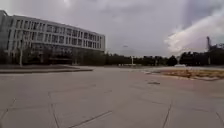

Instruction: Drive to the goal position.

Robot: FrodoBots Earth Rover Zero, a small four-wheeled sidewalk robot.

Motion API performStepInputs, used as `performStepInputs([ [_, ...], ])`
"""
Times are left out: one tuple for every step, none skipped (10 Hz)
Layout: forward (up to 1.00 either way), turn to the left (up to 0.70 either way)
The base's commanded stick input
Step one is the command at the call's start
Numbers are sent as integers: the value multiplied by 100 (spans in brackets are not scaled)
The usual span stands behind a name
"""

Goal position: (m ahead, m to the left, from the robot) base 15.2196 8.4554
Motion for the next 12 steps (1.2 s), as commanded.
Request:
performStepInputs([
  [100,0],
  [100,0],
  [100,0],
  [100,0],
  [100,0],
  [100,0],
  [100,0],
  [100,0],
  [100,0],
  [100,0],
  [100,0],
  [100,0],
])
